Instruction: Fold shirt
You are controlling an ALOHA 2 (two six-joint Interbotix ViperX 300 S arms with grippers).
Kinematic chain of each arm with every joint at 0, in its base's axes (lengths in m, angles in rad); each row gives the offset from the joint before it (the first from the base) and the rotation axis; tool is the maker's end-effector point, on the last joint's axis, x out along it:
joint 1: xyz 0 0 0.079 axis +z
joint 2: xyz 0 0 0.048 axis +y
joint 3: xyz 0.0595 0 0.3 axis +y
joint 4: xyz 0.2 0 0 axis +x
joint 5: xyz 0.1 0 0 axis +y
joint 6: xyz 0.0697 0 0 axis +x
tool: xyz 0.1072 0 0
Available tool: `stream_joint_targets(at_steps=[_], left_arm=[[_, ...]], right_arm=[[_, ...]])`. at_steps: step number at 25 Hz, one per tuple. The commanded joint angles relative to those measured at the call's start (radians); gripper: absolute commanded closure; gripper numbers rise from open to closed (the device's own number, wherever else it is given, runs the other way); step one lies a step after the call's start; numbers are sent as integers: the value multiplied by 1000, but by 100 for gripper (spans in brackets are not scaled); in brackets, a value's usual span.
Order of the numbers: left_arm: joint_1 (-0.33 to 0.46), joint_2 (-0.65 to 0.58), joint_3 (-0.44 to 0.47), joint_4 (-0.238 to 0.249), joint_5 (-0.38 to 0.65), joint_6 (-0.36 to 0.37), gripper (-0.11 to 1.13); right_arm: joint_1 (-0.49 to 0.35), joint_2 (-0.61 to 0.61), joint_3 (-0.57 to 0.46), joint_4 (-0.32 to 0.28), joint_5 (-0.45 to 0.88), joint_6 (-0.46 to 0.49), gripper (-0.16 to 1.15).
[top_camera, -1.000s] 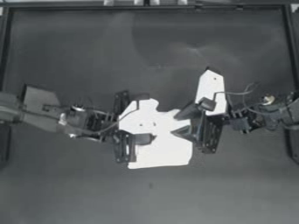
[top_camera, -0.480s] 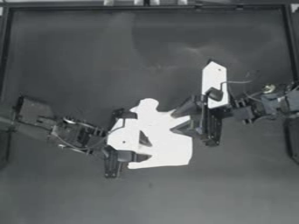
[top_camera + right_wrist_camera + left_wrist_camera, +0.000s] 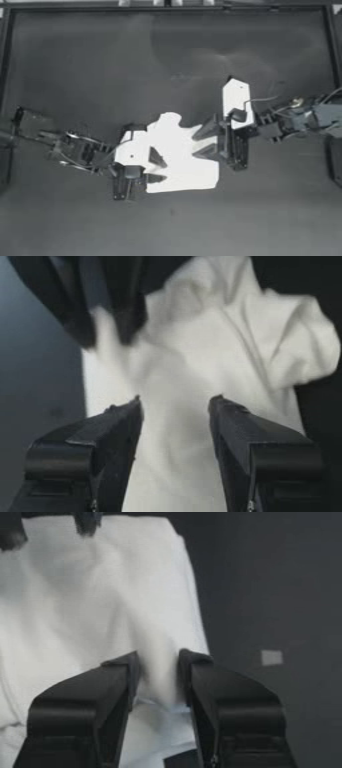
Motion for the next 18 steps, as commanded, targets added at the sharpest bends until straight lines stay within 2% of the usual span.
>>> stream_joint_targets(at_steps=[1, 9, 18], left_arm=[[-5, -35, 5, -8, -18, -2, 30], [-21, 9, 29, -18, -18, -2, 30], [-34, 71, 34, -26, -18, -3, 30]], right_arm=[[-14, 23, -17, 5, -34, -6, 18], [-64, 87, -11, 5, -97, -38, 18], [-81, 143, -2, 14, -129, -49, 18]])
